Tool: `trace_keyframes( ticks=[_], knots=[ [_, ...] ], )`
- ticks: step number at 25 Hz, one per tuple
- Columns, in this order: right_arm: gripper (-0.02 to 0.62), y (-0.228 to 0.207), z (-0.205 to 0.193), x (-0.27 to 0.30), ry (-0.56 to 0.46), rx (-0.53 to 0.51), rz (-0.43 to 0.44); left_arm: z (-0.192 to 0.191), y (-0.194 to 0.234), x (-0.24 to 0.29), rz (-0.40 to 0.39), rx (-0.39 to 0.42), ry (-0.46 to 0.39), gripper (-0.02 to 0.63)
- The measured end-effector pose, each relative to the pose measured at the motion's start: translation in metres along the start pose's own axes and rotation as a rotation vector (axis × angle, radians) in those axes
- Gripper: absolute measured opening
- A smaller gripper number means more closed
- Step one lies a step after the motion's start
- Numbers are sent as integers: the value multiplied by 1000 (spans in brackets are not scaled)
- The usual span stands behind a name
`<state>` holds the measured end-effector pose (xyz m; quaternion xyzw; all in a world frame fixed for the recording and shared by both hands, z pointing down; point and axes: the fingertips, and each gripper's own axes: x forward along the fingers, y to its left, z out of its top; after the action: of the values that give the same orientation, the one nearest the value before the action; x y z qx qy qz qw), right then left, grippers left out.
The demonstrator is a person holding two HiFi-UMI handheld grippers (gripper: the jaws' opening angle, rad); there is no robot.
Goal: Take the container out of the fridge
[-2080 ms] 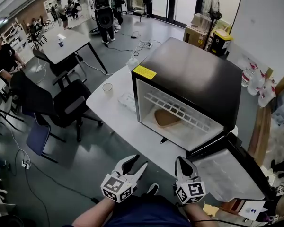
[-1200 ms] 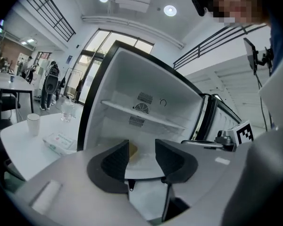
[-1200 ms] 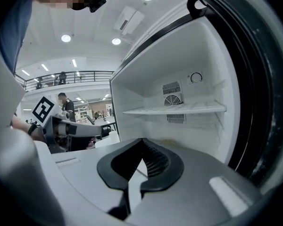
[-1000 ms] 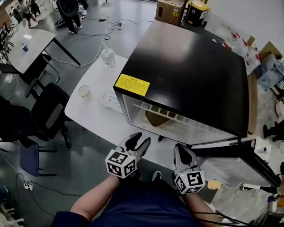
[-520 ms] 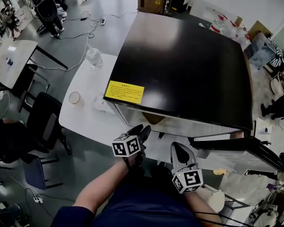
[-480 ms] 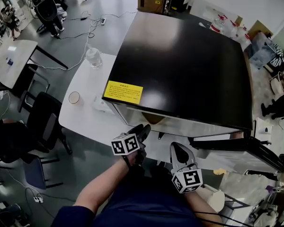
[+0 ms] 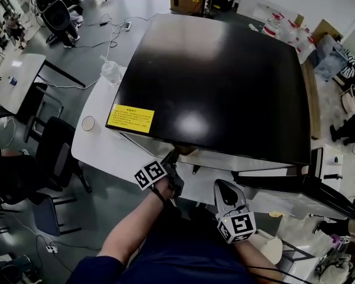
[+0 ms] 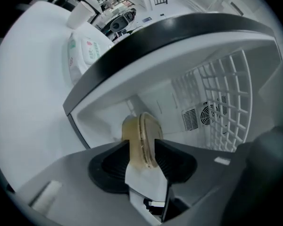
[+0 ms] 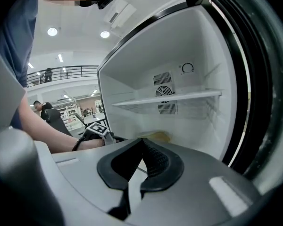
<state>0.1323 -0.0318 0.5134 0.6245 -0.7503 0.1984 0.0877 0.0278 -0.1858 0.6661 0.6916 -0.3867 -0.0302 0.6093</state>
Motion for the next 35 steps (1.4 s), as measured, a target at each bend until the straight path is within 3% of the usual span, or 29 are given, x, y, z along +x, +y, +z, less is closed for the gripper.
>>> trace_keyframes(
  ticks=[5, 17, 27, 35],
  knots=[
    [6, -9, -8, -6, 8, 19, 6, 4, 3, 7, 51, -8, -33, 96],
    [6, -18, -24, -2, 47, 72, 29, 1, -7, 14, 65, 61, 1, 49],
    [6, -10, -29, 9, 70, 72, 70, -8, -7, -6, 34, 109, 45, 48],
    [6, 5, -29, 18, 86, 60, 104, -6, 5, -33, 35, 94, 69, 46]
  ],
)
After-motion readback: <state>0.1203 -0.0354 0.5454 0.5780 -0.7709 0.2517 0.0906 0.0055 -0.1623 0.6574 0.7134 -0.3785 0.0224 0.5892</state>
